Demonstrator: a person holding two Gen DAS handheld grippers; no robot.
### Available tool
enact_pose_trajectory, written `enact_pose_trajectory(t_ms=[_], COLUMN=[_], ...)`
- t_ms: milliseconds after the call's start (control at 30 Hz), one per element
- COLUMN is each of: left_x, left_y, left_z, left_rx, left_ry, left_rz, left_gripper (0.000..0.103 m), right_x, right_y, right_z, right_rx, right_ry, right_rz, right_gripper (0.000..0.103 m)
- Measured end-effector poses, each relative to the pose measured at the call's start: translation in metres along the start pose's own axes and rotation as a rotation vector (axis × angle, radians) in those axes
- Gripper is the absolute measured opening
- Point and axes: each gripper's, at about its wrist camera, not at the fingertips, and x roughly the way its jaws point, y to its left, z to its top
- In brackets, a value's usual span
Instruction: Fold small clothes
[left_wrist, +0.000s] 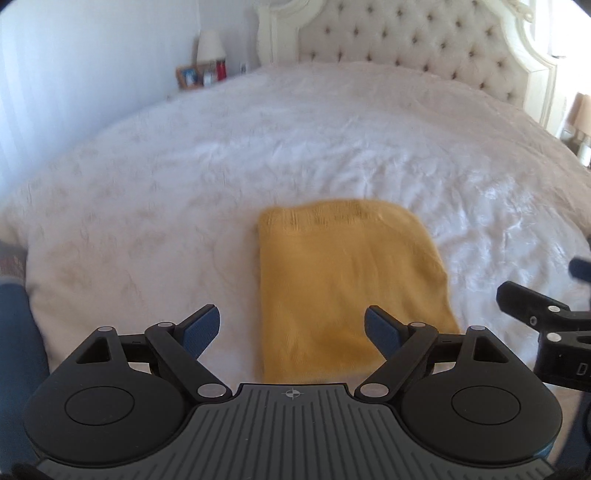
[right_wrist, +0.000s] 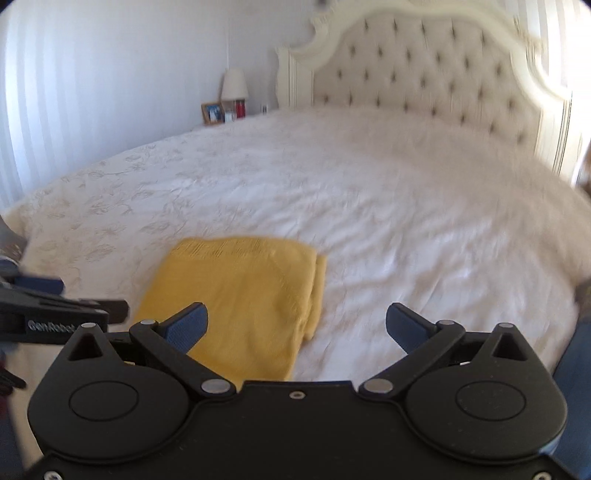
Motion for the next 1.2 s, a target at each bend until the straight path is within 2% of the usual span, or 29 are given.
enact_pose_trajectory(t_ms=[100,233,433,1200], left_x=[0.002,-0.001,-0.002,0.001], left_y=[0.002,0.003,0.005,-0.004], left_z=[-0.009,-0.021,-0.033,-0.042], left_rx=[-0.014,-0.005,-0.022,-0.007], left_ry=[0.032,0.055,0.086,0.119], left_rz=[0.003,0.028,0.025,-0.019], left_gripper=[0.086,0.086,0.086,0.086], right_x=[0.001,0.001,0.004,0.006], right_y=[-0.003,0.000,0.003,0.002], right_z=[-0.004,-0.011,-0.020,-0.027], right_rx=[0.042,0.024,0.039,0.094], right_ry=[0.046,0.070,0.108,0.128], right_rz=[0.015,0.000,0.017,0.022], right_gripper=[0.102,0.102,0.102,0.102])
